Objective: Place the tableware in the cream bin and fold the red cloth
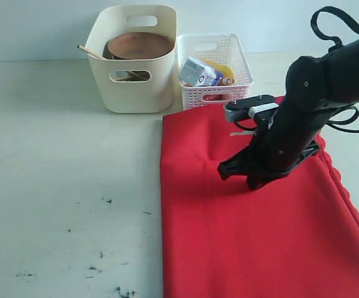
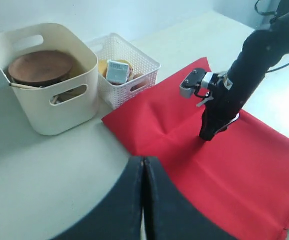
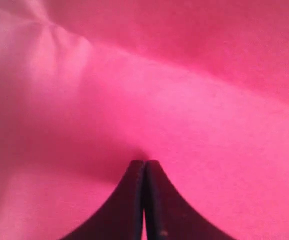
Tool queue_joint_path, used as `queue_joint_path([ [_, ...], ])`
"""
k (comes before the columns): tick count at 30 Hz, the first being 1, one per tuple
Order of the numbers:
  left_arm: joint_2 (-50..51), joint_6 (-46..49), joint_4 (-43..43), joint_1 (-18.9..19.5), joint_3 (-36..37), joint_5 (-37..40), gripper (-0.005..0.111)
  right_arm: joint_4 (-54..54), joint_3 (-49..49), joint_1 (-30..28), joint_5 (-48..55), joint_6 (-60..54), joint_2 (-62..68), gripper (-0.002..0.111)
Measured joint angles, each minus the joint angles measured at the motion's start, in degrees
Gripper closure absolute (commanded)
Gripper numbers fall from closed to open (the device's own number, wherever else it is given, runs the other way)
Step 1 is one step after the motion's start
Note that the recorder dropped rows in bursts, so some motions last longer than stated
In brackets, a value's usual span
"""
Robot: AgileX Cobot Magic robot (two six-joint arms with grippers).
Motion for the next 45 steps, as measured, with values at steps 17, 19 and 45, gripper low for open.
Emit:
queue_joint_path([
  [17, -4.57, -2.35, 1.75, 0.0, 0.0, 2.68, 0.107, -14.72, 5.55, -3.87, -1.05, 17.19, -1.05, 0.108],
  [19, -4.57, -2.35, 2.72, 0.0, 0.0, 2.96, 0.107, -14.72, 6.77, -5.89, -1.33, 17.31, -1.6, 0.108],
  [45, -4.57, -2.57, 4.38, 0.0, 0.0, 3.75, 0.107, -26.56, 9.07, -29.18, 2.22, 17.43, -2.41, 0.108],
])
